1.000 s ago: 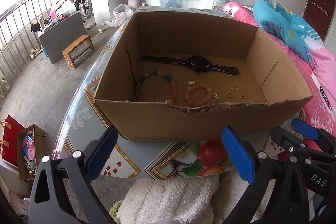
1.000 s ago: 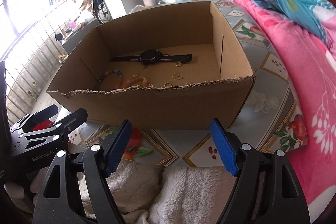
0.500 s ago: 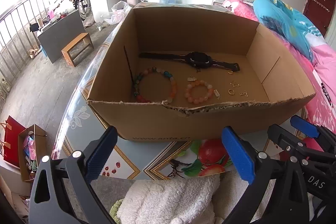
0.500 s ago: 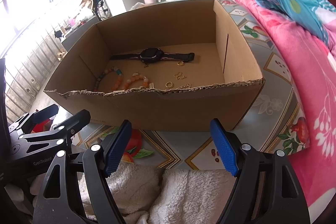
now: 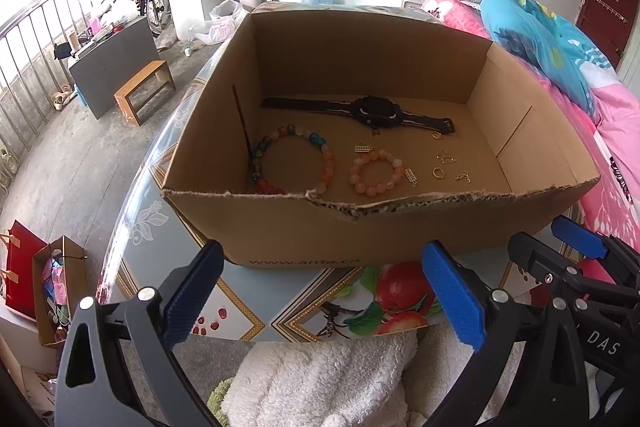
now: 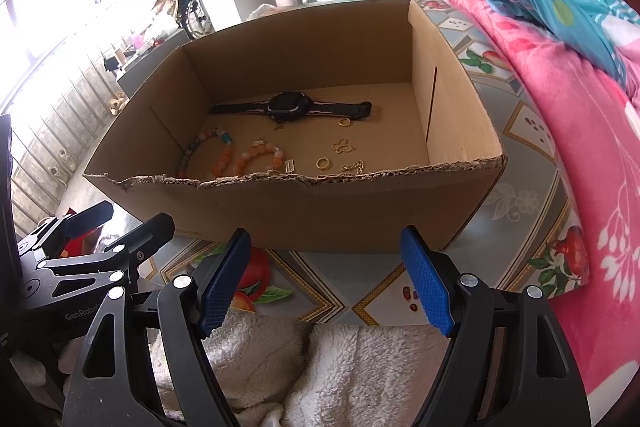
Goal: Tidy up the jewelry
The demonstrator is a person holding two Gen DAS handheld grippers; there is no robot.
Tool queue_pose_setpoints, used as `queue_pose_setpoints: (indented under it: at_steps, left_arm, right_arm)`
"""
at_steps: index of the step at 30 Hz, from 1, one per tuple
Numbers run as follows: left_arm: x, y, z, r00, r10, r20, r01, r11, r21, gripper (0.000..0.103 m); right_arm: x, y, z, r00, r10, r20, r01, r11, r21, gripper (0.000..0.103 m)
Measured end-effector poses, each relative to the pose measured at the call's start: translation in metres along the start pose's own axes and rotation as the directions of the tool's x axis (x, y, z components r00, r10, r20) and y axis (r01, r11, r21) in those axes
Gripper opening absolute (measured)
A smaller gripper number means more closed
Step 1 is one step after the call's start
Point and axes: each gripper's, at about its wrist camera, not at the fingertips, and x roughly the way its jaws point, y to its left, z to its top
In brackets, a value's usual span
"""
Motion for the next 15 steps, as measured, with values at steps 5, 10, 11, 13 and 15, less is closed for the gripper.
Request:
queue_pose_setpoints:
  at_steps: [5,10,11,13,15]
  left_arm:
    - [-0.0004,0.0000,0.0004,1.000,0.000,-0.003,0.000,1.000,0.000,0.097]
    - [-0.0007,0.0003,0.0004,1.000,0.001,-0.002,-0.001,1.000,0.002,0.097]
    - [-0.0005,0.0007,0.0005,1.000,-0.001,-0.003,0.001,1.000,0.001,0.097]
    - [-0.0007,0.0006,0.0006,1.000,0.000,-0.003,0.000,1.000,0.000,0.097]
    - [-0.0007,0.0007,0.0006,1.000,0.000,-0.002,0.000,1.000,0.002,0.097]
  right_arm:
    - [-0.0002,0.0007,0.0005,1.000,-0.004,0.001,0.004,1.000,-0.001,0.073]
    - [-0.0009,0.0009,0.0007,1.000,-0.005,0.001,0.005,1.000,0.005,0.073]
    - [-0.0012,0.0009,0.0009,1.000,-0.005,0.002,0.005,1.000,0.005,0.073]
    - [-0.0013,0.0009,0.0010,1.000,-0.006,0.002,0.006,1.000,0.004,0.073]
    - [-0.0012,0.0014,0.0006,1.000,-0.006,0.002,0.006,1.000,0.005,0.073]
